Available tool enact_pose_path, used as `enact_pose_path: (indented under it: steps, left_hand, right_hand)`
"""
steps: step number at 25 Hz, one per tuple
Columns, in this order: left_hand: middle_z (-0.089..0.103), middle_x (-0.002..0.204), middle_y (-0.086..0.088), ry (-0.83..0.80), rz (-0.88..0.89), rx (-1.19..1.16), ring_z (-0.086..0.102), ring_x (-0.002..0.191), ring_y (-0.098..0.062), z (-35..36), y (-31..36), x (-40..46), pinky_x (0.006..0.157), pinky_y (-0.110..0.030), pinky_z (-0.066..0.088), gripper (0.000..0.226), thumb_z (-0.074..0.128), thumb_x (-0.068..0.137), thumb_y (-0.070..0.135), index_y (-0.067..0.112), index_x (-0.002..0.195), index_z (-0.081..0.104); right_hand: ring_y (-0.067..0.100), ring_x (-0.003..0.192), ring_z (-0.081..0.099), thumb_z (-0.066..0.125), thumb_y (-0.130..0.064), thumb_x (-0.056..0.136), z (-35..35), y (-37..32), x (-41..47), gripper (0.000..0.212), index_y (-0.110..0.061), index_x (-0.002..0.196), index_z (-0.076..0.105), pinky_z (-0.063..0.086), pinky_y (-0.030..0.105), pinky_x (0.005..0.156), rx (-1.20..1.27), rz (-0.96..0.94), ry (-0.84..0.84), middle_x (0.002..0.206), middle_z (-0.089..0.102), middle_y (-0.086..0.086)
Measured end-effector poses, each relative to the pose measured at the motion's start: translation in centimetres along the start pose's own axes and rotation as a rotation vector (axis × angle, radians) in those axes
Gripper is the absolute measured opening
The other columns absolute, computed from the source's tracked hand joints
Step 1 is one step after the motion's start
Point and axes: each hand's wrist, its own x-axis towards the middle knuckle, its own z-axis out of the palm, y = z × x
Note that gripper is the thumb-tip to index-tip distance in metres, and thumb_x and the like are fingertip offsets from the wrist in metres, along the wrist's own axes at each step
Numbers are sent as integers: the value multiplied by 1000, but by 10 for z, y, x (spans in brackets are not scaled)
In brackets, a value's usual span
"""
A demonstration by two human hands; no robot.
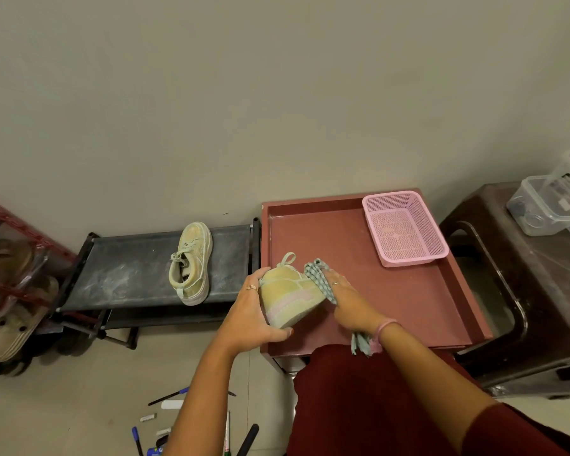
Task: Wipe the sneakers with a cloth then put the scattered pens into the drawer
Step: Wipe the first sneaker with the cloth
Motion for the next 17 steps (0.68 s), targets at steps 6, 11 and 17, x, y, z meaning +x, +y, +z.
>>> enact_pose_path:
  steps: [6,11,17]
  left_hand:
    - [52,127,13,90,-13,-163,54,114,2,2,2,2,90,-13,46,99,84,48,43,31,133,34]
    - [53,127,13,115,-8,-205,54,113,6,5,4,2,91,-12,45,100,86,50,44,27,135,37]
    - [40,131,20,37,-18,-115,38,113,21,4,-8,-6,81,3,36,109,94,53,23,36,138,26]
  right_hand:
    - [12,139,-21,35,13,77,15,-75,-58,87,-20,151,4,0,26,115,62,-322,-8,154,-16,-10]
    - [21,143,24,30,-1,75,16,-60,-58,72,-13,146,32,31,26,109,-250,-476,250,155,26,3]
    - [19,148,2,35,9,86,-5,12,-13,76,-12,151,1,5,23,117,-120,-103,41,160,1,6]
